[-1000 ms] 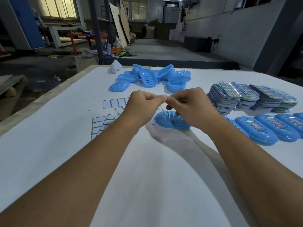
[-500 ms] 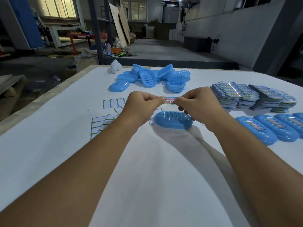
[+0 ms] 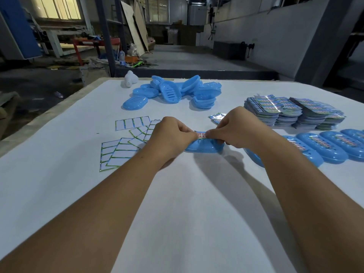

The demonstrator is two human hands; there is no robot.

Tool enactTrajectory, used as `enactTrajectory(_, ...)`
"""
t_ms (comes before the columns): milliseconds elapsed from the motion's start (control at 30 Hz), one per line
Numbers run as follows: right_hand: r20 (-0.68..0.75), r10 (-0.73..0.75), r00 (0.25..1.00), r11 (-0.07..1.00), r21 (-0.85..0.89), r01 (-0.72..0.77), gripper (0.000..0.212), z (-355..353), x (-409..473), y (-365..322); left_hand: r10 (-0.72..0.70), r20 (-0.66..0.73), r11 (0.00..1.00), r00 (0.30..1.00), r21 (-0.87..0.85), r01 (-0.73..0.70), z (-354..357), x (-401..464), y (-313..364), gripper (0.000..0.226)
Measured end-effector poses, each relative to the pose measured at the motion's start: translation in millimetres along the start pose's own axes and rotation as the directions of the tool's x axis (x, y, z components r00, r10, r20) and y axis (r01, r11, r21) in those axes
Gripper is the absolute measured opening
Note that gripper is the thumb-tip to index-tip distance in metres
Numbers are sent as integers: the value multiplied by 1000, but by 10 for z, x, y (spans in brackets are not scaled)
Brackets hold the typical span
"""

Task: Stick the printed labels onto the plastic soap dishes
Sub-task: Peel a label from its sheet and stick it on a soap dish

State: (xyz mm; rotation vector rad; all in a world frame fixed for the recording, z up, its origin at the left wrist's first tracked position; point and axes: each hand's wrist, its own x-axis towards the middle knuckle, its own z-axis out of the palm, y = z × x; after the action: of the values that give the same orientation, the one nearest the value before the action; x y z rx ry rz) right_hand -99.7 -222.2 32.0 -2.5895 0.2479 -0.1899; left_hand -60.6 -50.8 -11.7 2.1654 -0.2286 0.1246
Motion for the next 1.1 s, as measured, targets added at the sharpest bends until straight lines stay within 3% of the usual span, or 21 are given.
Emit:
enactTrajectory(400,-79,-41,996,989,-143,29,28,80,37,-11,-7,-9,997,1000,73,7,-10,11,32,20)
enactTrajectory(667,-184,-91,979,936,-352,21,36,144,68,-89,187,-106,921,977,365,-136,60,1,94,24)
enactTrajectory(767,-203,-94,975,908,-418,0,40,152,101,-90,235,-85,889,968,421,-179,83,9,98,23)
enactTrajectory(900,-212,-54,976,923,-384,-32,59,159,143,22,227,-47,888,973,419,-187,77,24,50,24)
enactTrajectory(1100,-67,39,997,947,-315,-58,79,126,199,148,122,-31,961,992,252,-111,44,24,-3,31)
